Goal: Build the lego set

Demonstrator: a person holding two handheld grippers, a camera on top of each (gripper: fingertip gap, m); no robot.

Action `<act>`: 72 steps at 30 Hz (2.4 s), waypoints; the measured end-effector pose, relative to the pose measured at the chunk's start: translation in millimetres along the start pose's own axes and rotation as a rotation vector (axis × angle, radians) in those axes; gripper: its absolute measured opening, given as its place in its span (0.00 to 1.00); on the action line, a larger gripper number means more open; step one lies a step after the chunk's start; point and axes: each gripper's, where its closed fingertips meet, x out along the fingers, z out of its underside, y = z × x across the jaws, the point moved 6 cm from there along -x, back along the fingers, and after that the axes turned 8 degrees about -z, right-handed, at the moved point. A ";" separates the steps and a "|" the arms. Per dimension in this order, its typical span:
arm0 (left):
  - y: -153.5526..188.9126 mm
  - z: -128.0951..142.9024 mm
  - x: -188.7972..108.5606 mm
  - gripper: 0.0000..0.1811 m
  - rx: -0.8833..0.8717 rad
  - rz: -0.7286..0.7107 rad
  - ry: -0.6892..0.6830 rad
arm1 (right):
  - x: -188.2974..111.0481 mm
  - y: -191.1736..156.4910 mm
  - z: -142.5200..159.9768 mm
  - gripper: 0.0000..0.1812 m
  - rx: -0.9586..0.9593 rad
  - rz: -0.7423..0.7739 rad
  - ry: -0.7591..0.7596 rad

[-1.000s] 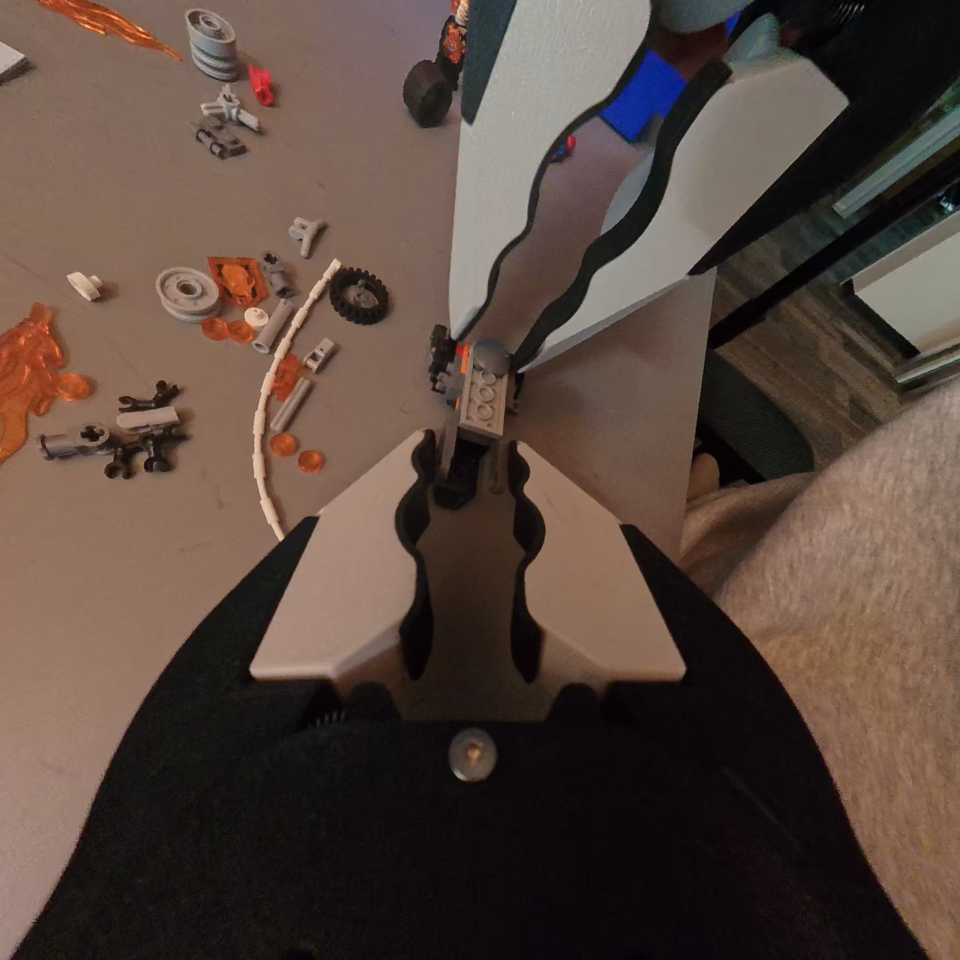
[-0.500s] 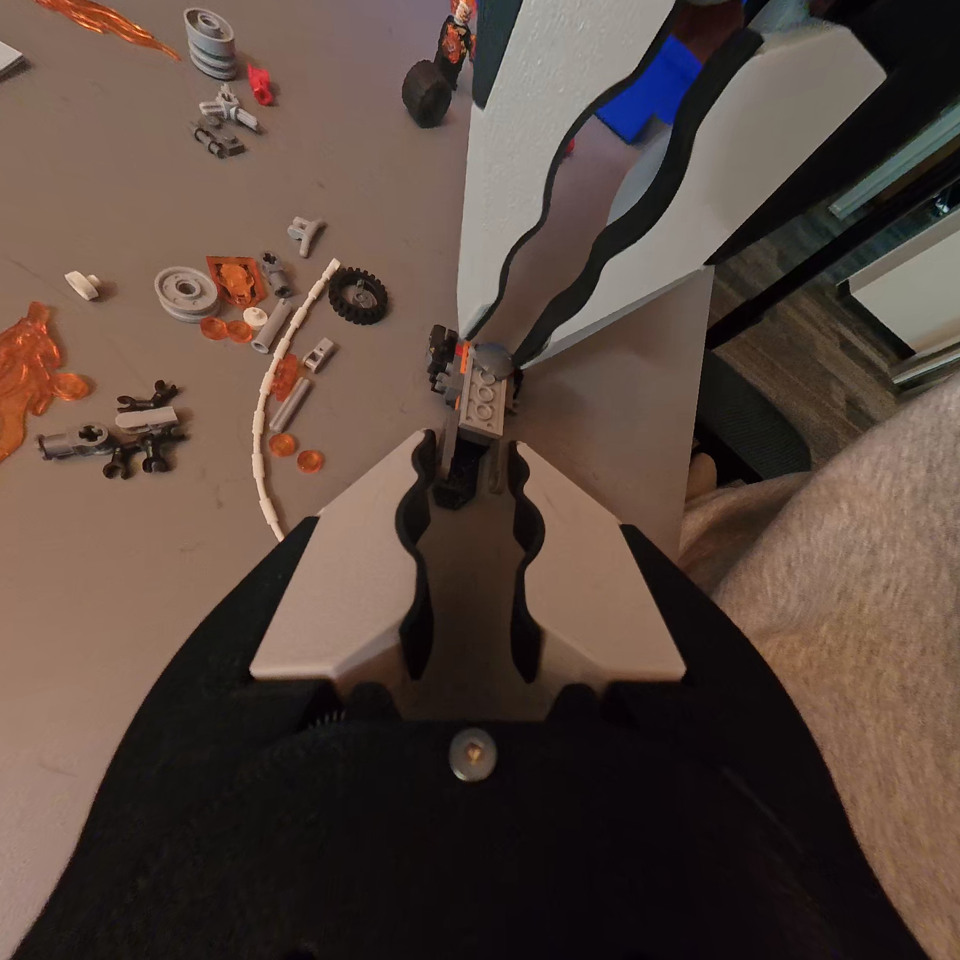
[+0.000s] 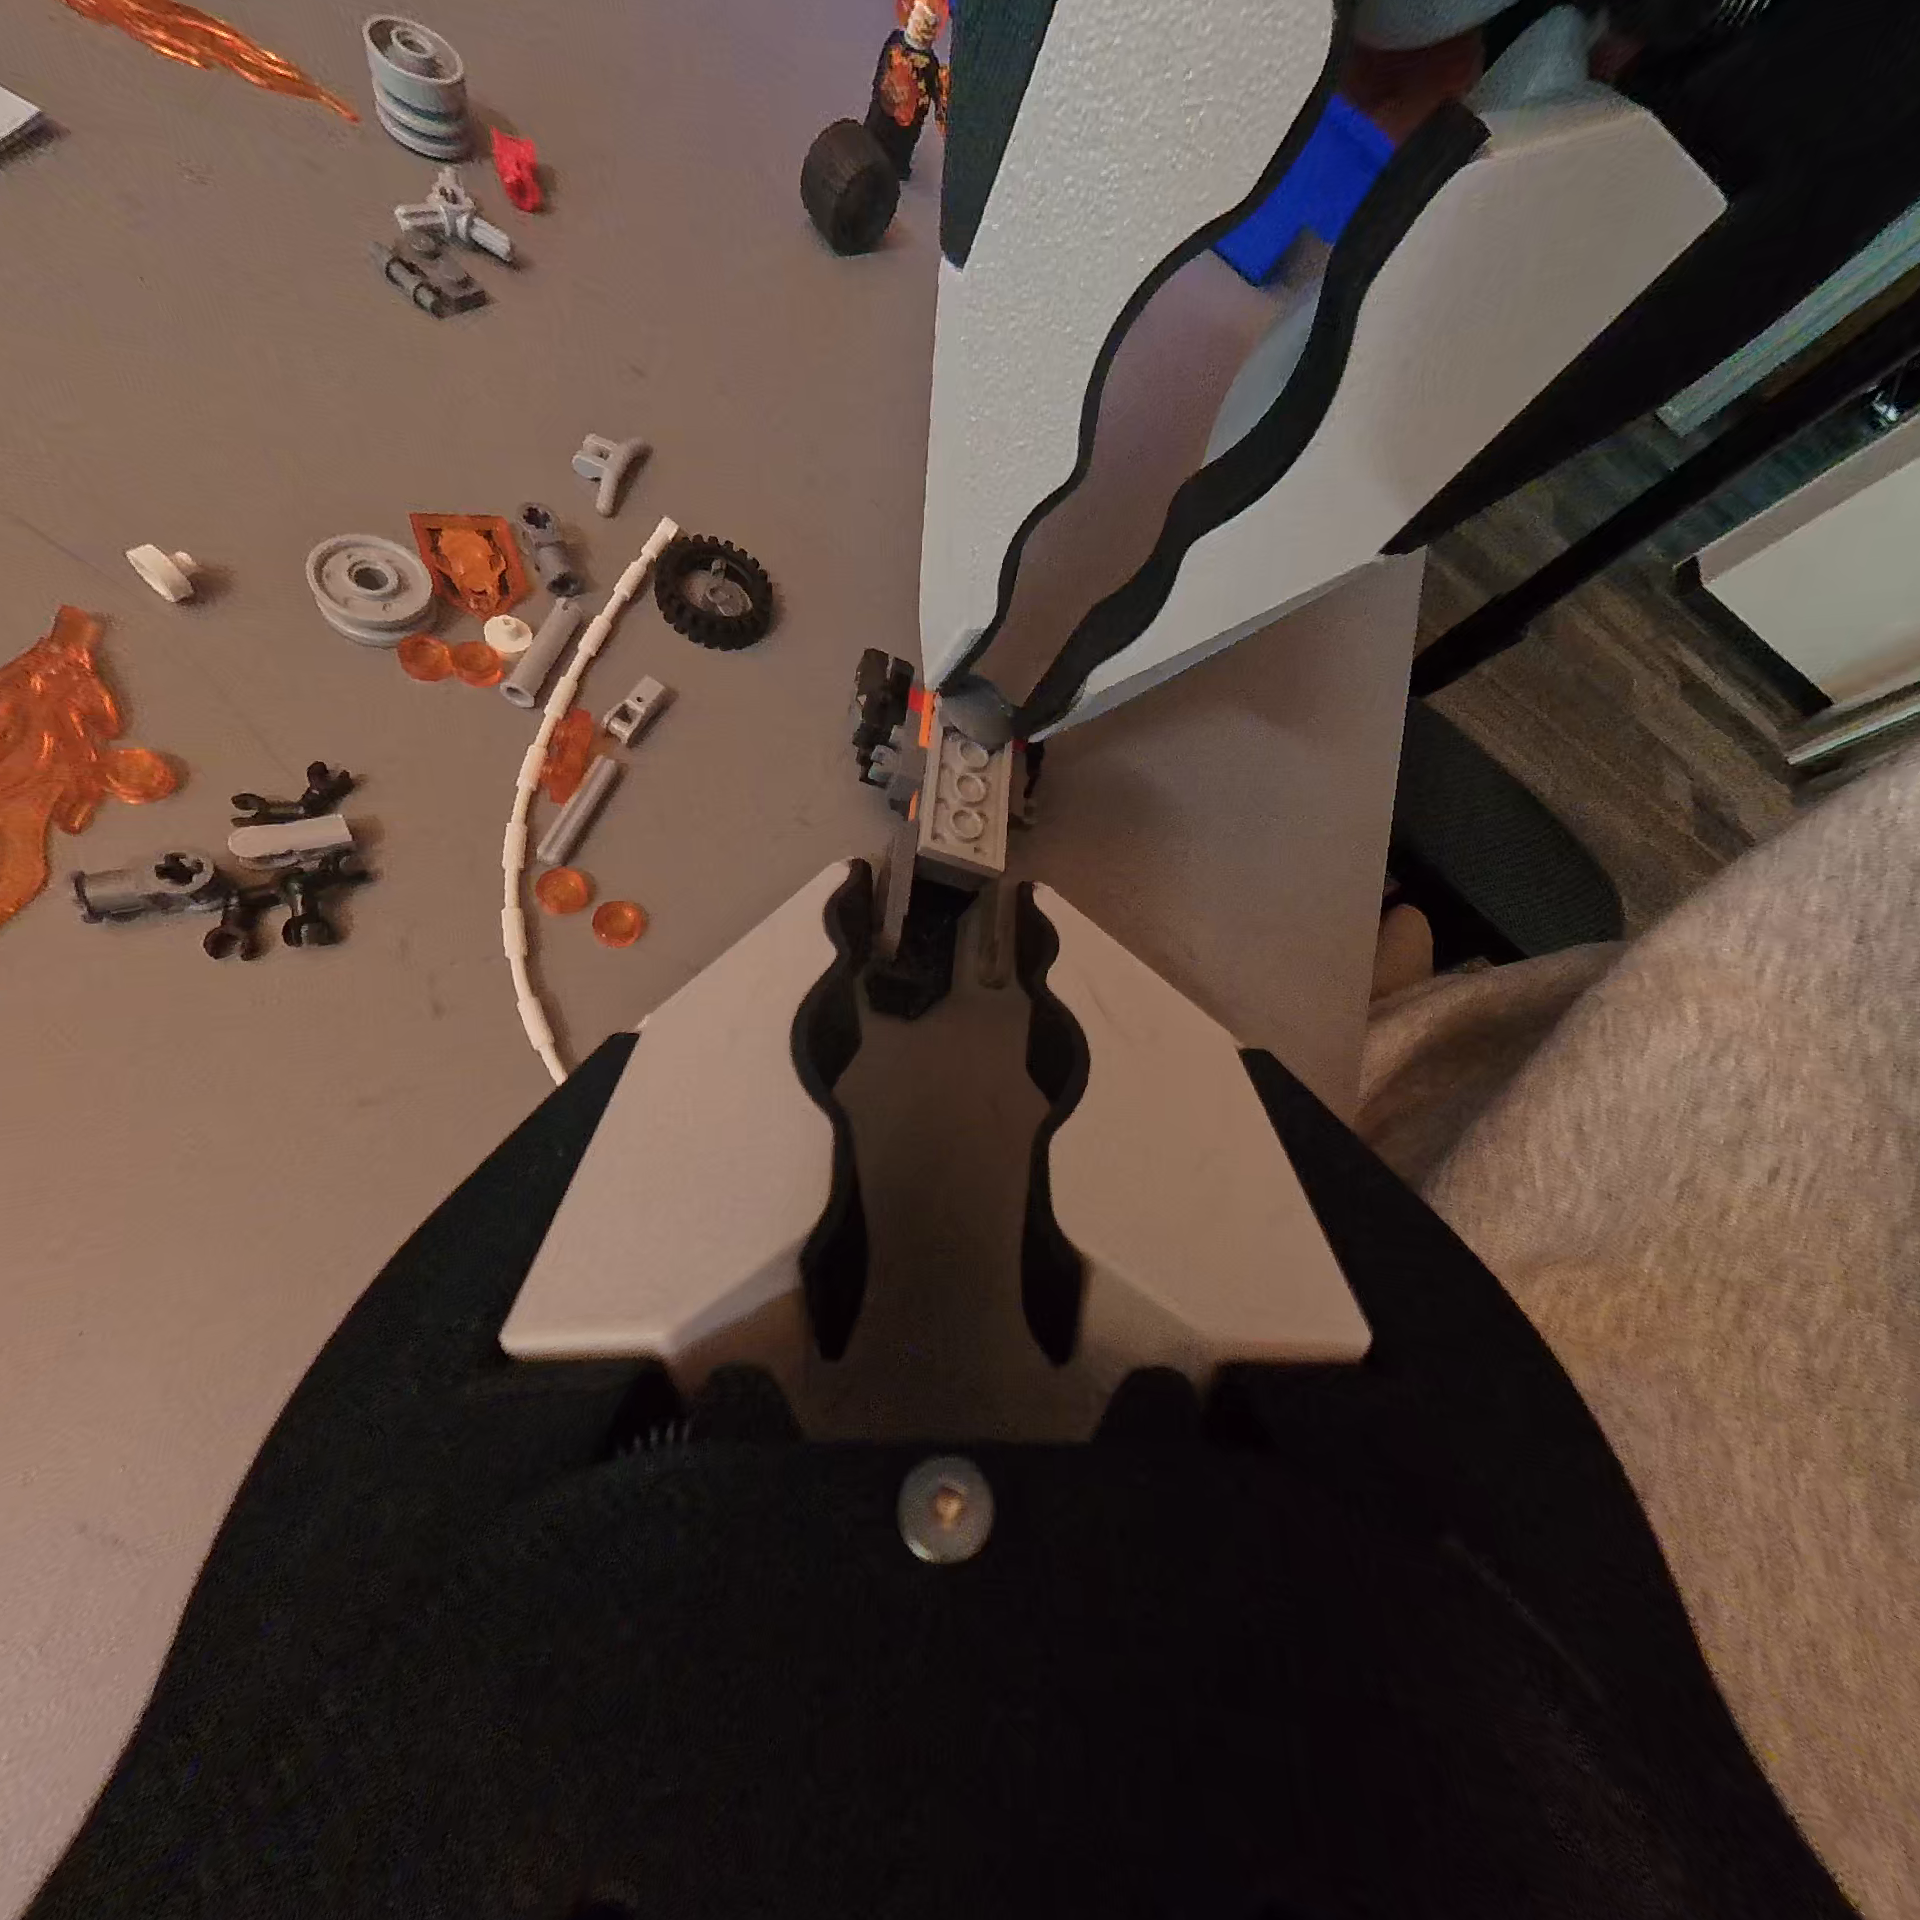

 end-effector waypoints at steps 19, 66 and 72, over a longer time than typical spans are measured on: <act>0.0 0.1 -0.2 0.14 -0.002 0.003 0.000 | -1.3 0.2 -0.4 0.03 -0.014 -0.021 -0.018; -0.2 0.4 0.2 0.14 -0.005 0.002 0.000 | 3.2 -1.2 -1.6 0.07 -0.057 0.010 0.009; -0.1 0.4 0.3 0.14 -0.004 0.001 0.000 | 3.8 -2.1 -1.8 0.07 -0.083 0.025 -0.006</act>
